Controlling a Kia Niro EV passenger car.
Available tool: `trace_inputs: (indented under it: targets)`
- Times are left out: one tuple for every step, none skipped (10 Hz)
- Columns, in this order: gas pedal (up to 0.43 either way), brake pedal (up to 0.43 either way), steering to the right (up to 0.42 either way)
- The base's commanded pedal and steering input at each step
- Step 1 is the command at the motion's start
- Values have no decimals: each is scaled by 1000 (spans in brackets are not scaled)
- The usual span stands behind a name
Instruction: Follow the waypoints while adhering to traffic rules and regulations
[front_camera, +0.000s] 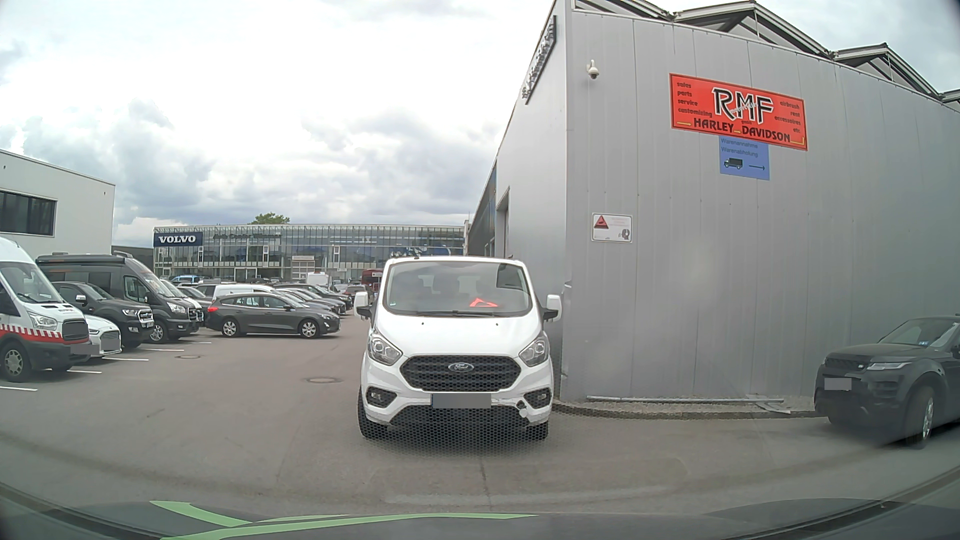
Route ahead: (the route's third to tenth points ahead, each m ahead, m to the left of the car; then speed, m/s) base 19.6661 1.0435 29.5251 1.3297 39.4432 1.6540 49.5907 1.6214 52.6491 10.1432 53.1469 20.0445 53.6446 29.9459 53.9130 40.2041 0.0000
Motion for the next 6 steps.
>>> trace_inputs:
  targets:
    - [0, 463, 6]
    - [0, 457, 6]
    - [0, 457, 6]
    - [0, 457, 6]
    - [0, 457, 6]
    - [0, 457, 6]
